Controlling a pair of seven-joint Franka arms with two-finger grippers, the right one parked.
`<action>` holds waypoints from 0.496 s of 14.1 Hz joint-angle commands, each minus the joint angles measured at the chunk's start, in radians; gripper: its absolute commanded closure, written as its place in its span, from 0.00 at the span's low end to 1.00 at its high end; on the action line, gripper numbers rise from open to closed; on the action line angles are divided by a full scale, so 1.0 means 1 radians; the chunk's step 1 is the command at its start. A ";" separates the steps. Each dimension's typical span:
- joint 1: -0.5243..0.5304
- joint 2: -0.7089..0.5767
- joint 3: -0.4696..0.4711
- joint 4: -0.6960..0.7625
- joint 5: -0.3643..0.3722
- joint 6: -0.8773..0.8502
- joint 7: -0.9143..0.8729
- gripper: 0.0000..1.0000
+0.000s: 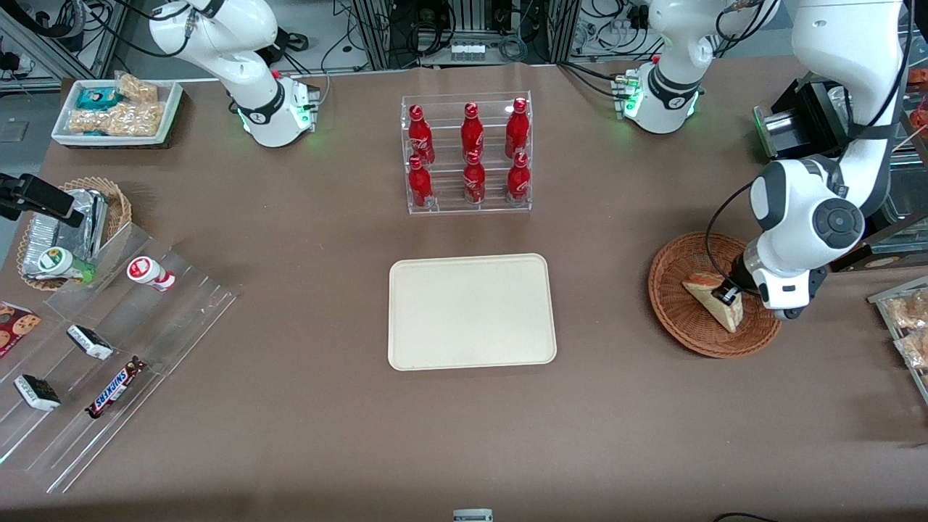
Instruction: Place sandwich from basket to tray
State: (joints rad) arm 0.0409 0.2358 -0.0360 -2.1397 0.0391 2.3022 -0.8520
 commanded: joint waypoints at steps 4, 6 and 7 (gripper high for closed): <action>-0.151 -0.003 -0.005 0.242 -0.047 -0.274 -0.016 0.97; -0.225 -0.001 -0.005 0.268 -0.087 -0.276 -0.021 0.97; -0.269 0.019 -0.005 0.291 -0.108 -0.274 -0.024 0.97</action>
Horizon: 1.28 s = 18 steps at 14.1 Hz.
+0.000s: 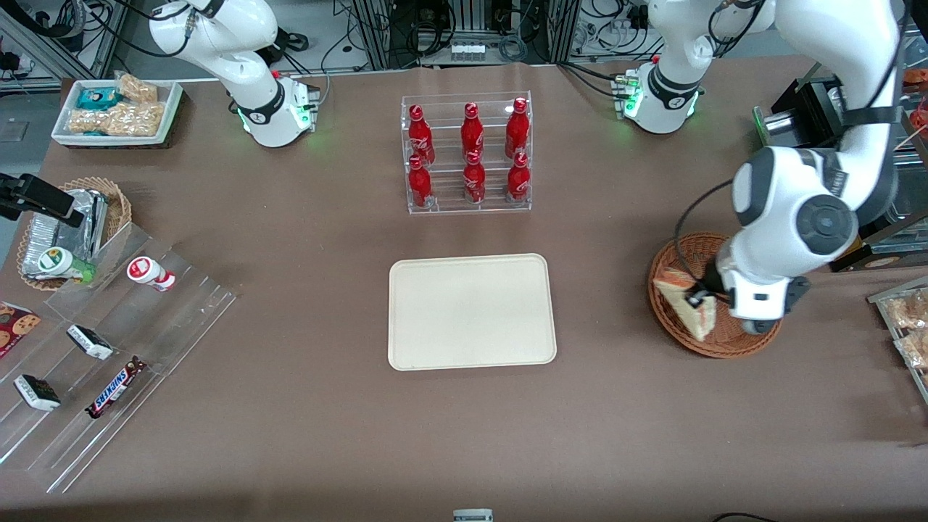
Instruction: Place sandwich from basket to tray
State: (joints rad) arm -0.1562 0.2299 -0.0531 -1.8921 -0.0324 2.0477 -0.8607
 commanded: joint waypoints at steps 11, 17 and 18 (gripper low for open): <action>-0.482 0.495 0.015 0.585 -0.027 -0.003 -0.083 0.94; -0.571 0.568 0.015 0.611 0.031 0.080 -0.087 0.94; -0.580 0.569 0.015 0.610 0.032 0.080 -0.089 0.94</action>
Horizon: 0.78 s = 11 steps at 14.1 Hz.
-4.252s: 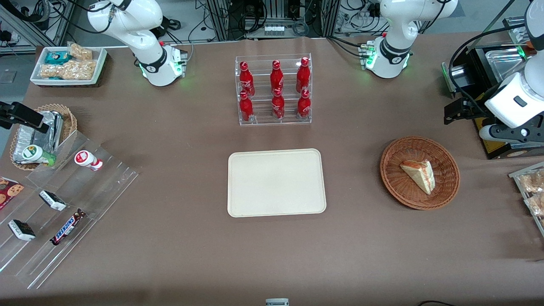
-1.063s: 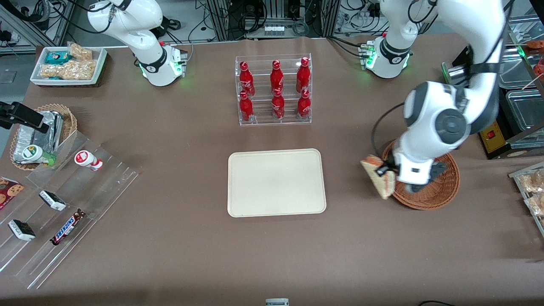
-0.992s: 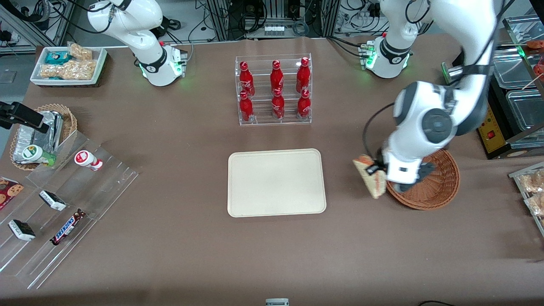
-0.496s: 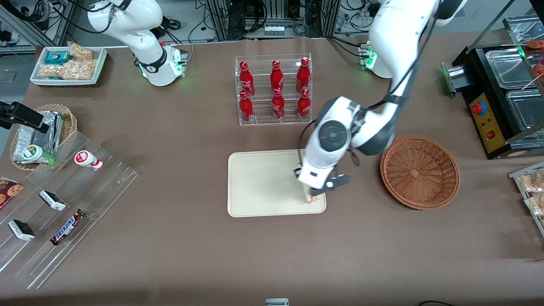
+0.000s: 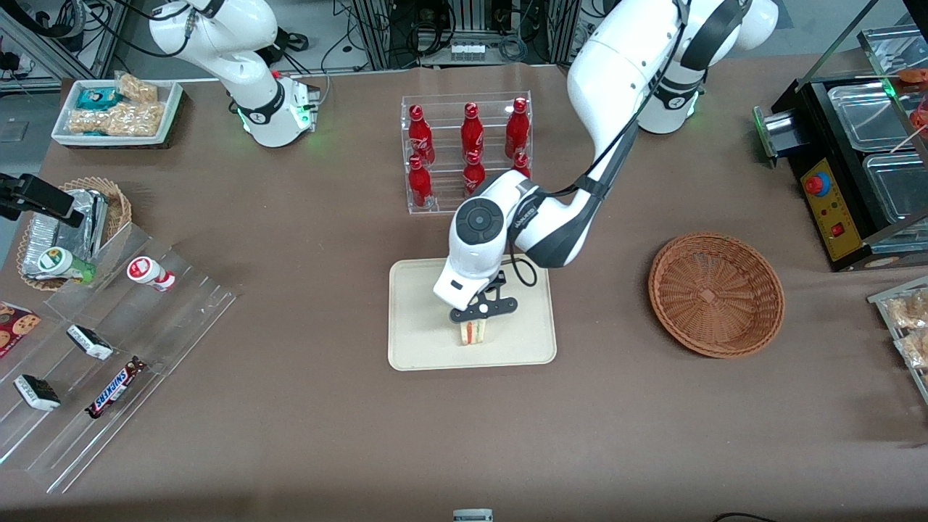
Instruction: Place sandwich from basket to tray
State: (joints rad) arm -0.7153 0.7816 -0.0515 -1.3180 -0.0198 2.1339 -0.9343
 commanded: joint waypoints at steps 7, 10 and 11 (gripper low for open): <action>-0.019 -0.016 0.015 0.026 0.015 0.020 -0.049 0.00; -0.009 -0.123 0.018 0.028 0.011 -0.053 -0.035 0.00; -0.007 -0.158 0.021 0.031 0.018 -0.109 -0.034 0.00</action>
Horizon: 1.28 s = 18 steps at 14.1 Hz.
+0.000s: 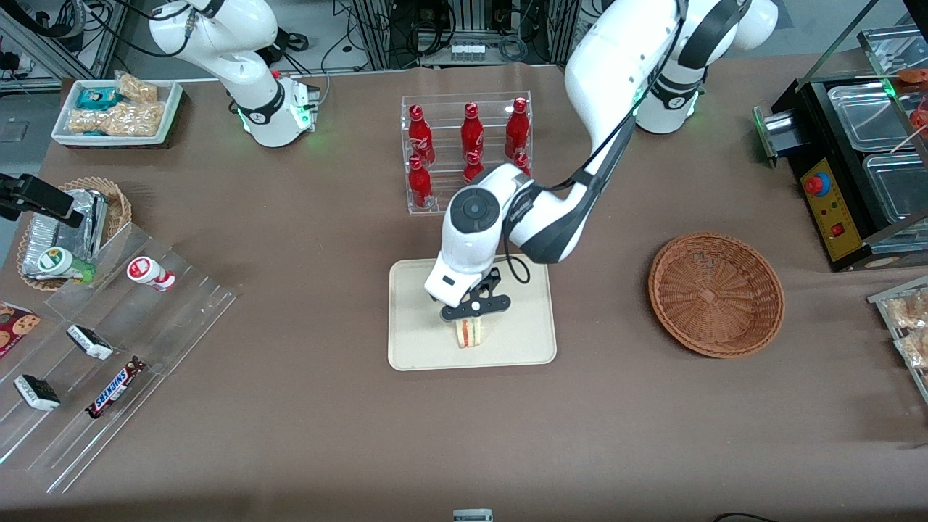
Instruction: Place sandwich from basket to tray
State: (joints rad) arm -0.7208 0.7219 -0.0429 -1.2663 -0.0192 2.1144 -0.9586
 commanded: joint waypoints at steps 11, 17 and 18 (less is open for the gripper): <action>0.328 -0.447 0.014 -0.312 0.018 -0.281 0.279 0.00; 0.527 -0.596 0.014 -0.447 0.019 -0.326 0.624 0.00; 0.559 -0.620 0.014 -0.462 0.019 -0.347 0.670 0.00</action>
State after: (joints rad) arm -0.2125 0.1917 -0.0163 -1.6467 -0.0090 1.7898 -0.3701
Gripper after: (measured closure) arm 0.000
